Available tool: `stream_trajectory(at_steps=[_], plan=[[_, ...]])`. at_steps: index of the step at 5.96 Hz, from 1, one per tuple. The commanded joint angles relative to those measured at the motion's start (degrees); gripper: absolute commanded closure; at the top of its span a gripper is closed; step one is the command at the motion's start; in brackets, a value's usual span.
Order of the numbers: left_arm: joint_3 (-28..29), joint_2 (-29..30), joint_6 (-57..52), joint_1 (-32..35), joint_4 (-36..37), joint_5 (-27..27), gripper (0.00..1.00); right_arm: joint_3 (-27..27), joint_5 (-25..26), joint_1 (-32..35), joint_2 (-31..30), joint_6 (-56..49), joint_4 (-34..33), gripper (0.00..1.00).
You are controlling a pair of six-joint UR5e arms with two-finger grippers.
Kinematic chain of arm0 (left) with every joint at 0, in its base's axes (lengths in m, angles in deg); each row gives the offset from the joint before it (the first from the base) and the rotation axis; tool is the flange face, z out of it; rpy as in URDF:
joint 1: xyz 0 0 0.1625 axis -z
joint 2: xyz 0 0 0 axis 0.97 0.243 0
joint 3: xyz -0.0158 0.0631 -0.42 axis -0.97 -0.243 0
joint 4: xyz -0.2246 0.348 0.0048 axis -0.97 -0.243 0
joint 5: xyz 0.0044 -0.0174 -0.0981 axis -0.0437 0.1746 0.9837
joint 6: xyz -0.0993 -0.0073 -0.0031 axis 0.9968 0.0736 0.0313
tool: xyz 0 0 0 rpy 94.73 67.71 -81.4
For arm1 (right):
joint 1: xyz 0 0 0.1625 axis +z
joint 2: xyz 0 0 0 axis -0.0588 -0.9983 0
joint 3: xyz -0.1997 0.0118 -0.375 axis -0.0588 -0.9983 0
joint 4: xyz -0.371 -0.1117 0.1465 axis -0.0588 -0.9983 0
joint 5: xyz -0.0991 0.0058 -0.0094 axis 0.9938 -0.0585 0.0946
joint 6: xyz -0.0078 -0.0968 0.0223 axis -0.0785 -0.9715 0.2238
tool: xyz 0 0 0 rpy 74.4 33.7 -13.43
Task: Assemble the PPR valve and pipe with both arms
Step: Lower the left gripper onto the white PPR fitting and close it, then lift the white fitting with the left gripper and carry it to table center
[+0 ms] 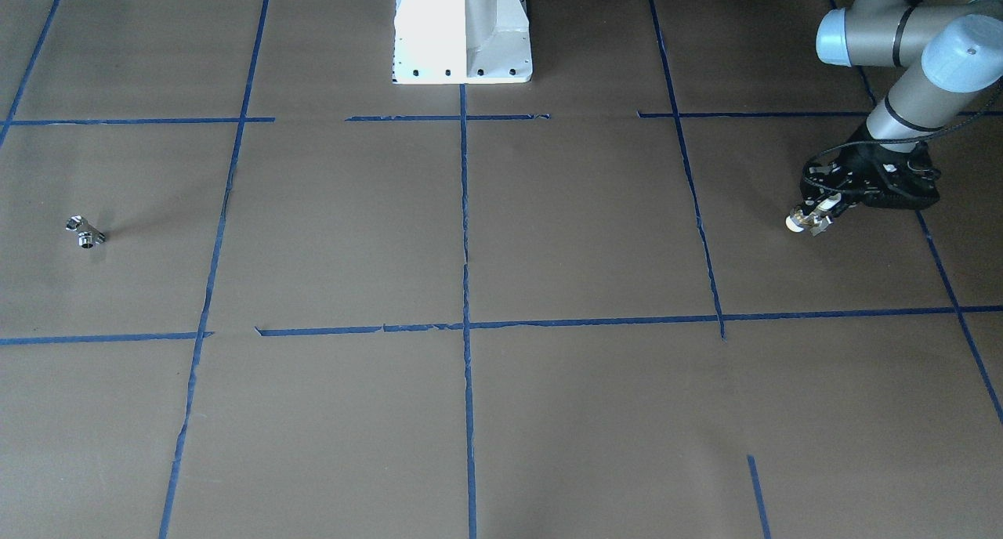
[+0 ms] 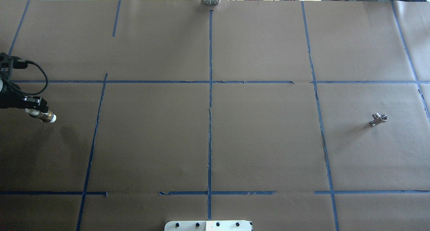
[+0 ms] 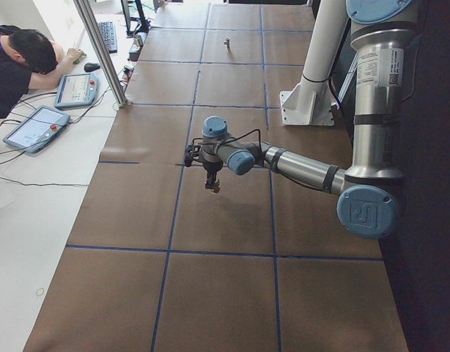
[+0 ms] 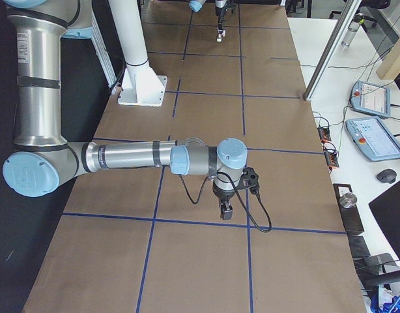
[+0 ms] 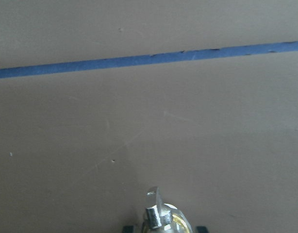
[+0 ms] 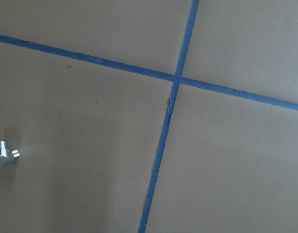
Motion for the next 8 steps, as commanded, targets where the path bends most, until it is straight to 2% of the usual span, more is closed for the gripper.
stream_trajectory(at_steps=[1, 2, 3, 4, 6, 8], plan=[[-8.2, 11.0, 2.0, -1.9, 20.5, 0.0, 1.0, 0.0, -0.1, -0.1, 0.0, 0.1, 0.0, 0.0], [-8.1, 20.7, 8.2, -7.3, 30.1, -0.6, 1.0, 0.0, -0.1, -0.1, 0.0, 0.2, 0.0, 0.0], [-5.4, 29.6, 15.9, -14.6, 34.9, -5.5, 1.0, 0.0, -0.7, -0.1, 0.0, 0.2, 0.0, 0.0], [2.9, 38.9, 24.2, -18.0, 34.4, -6.6, 1.0, -0.1, -0.8, -0.2, -0.1, 0.2, 0.0, 0.0], [14.7, 51.1, 28.8, -20.8, 33.5, -8.1, 1.0, -0.7, -0.6, -0.3, 0.0, 0.1, 0.0, 0.0], [22.5, 53.9, 31.7, -21.8, 22.2, -9.8, 1.0, -1.0, -1.0, -0.3, 0.0, 0.2, 0.0, 0.0]])
